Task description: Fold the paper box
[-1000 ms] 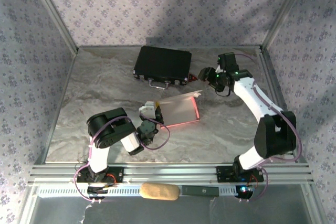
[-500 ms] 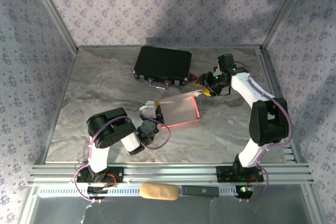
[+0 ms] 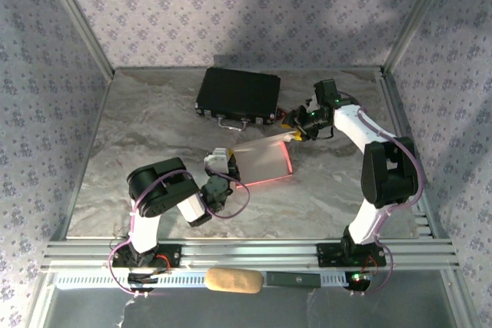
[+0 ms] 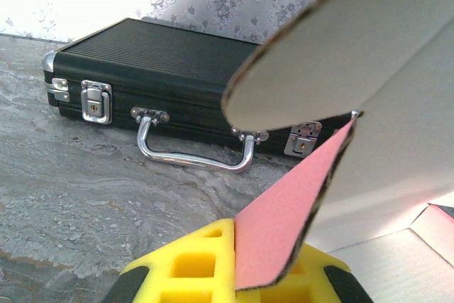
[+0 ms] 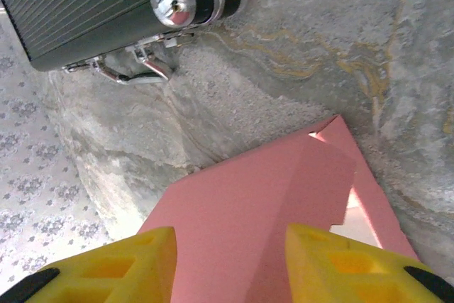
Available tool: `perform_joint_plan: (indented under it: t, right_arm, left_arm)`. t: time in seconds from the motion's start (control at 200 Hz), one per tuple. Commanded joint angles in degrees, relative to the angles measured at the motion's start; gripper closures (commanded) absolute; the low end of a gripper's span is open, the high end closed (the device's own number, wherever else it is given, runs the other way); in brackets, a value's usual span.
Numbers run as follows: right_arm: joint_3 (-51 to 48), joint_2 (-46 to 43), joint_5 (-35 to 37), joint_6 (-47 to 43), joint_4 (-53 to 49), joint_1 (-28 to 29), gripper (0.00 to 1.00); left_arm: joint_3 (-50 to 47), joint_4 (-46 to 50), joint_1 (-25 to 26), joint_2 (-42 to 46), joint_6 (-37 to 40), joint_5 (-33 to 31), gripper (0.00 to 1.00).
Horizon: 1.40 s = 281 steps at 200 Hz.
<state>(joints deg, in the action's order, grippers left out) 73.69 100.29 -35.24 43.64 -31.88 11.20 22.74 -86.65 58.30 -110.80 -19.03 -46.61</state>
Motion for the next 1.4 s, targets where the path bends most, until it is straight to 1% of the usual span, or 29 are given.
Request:
perform_joint_plan:
  t: [0.0,0.17,0.3,0.345,0.5,0.635,0.834,1.194,1.309,1.399]
  right_arm:
    - [0.2,-0.25,-2.25,-0.22,-0.44,0.44,0.55]
    - [-3.74,-3.88,-2.54,1.9,0.57,0.49,0.52]
    - [-4.87,-4.24,-4.08,3.76,1.65,0.56,0.52]
    - [-6.86,-4.43,-3.96,4.33,1.62,0.65,0.52]
    - [-8.46,-5.25,-2.88,7.01,1.38,1.59,0.52]
    - [-10.73,-5.75,-2.8,11.18,3.98,2.07,0.51]
    - [-10.21,-4.62,-4.06,13.74,5.29,2.65,0.55]
    - [-11.18,-3.08,-6.85,18.84,7.42,3.52,0.59]
    - [-8.73,-2.23,-6.33,18.36,4.35,3.86,0.6]
    - [-7.45,-0.93,-7.65,18.31,2.85,3.85,0.63]
  left_arm:
    - [-0.18,8.15,0.76,-2.4,-0.47,1.69,1.0]
    - [0.01,8.39,0.76,-2.58,-0.73,1.79,1.0]
    - [0.02,8.25,0.76,-2.58,-0.75,1.78,1.0]
    - [0.1,8.18,0.76,-2.56,-0.75,1.87,1.0]
    - [0.54,8.25,0.76,-2.75,-0.92,2.38,1.0]
    - [0.81,8.21,1.02,-2.85,-0.75,2.49,1.0]
    - [0.88,8.25,1.29,-2.86,-0.92,2.48,1.0]
    - [1.43,8.38,1.37,-2.79,-0.14,3.06,1.0]
    - [1.41,9.02,1.37,-1.78,0.36,2.93,1.0]
    - [1.76,10.16,1.37,-0.63,0.71,2.97,1.0]
